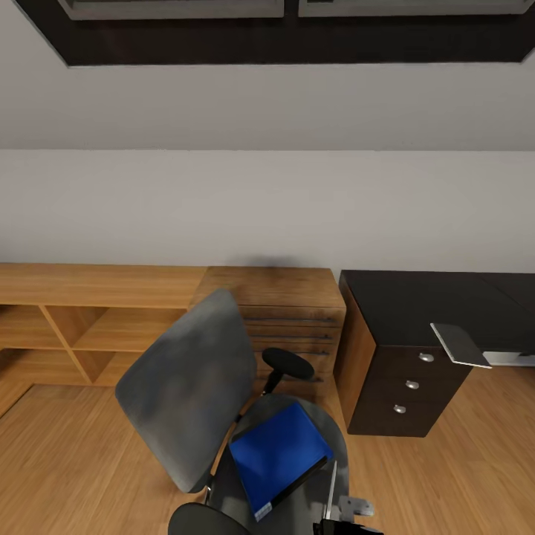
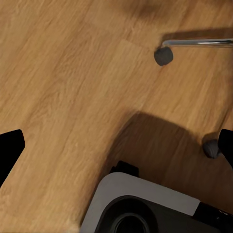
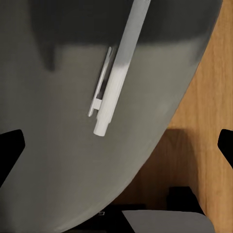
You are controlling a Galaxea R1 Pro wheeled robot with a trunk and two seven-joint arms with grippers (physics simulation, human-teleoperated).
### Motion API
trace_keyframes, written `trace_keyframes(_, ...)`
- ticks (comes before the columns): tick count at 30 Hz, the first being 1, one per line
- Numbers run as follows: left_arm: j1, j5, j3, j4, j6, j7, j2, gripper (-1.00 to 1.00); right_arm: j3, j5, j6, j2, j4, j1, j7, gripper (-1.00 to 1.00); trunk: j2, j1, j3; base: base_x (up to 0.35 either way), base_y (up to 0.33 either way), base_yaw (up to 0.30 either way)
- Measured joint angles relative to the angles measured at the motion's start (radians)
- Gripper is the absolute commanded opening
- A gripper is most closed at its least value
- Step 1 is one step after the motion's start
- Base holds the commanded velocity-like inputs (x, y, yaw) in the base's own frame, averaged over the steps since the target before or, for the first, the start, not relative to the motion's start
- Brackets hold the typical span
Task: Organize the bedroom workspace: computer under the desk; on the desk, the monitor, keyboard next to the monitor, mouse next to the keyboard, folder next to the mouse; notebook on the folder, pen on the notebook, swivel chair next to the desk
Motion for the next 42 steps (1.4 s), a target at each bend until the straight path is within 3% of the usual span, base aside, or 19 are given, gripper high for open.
trace_keyframes(42, 0.000, 0.000, 0.000, 0.000, -0.002, 0.000, 0.000, 1.00, 0.000, 0.000, -0.011, -0.001, 0.000, 0.000, 0.000, 1.00, 0.000, 0.000, 0.000, 0.042, 0.000, 0.000)
